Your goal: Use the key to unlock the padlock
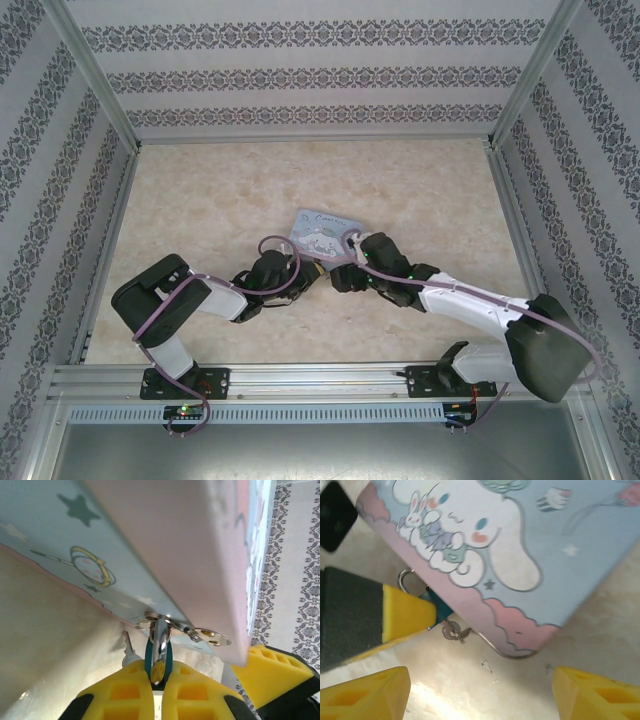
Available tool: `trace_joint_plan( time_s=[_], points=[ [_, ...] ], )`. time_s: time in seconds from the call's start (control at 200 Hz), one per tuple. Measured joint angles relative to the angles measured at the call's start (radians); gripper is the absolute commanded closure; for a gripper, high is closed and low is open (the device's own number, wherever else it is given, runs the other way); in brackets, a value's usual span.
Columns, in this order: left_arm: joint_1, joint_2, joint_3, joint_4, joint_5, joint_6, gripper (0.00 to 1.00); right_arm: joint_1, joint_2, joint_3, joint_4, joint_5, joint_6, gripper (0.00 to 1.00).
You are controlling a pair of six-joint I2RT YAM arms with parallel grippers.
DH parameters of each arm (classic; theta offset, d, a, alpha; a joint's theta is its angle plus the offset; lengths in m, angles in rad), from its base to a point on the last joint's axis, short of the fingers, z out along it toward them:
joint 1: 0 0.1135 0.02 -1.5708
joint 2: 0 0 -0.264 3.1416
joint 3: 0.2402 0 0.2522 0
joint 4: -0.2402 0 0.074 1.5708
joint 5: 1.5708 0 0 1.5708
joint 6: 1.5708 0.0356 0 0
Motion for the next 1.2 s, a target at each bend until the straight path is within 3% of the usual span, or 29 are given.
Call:
trace_joint_plan(
  time_s=[0.205,0.435,0.794,0.979,1.199],
  points=[
    [0.000,-0.006,0.000,-0.041,-0.010,0.043,0.71,-0.006,0.005,-0.029,0.067,-0.113,0.183,0.23],
    [0.000,-0.023,-0.003,-0.077,-0.023,0.063,0.57,-0.005,0.090,-0.037,0.169,-0.188,0.322,0.23],
    [0.000,-0.288,-0.057,-0.249,-0.123,0.092,0.12,-0.034,0.180,-0.002,0.222,-0.207,0.380,0.24],
    [0.005,-0.436,-0.046,-0.397,-0.177,0.137,0.04,-0.113,0.251,0.097,0.222,-0.221,0.375,0.26],
    [0.034,-0.461,0.006,-0.528,-0.194,0.183,0.01,-0.170,0.290,0.164,0.243,-0.266,0.348,0.34]
  ],
)
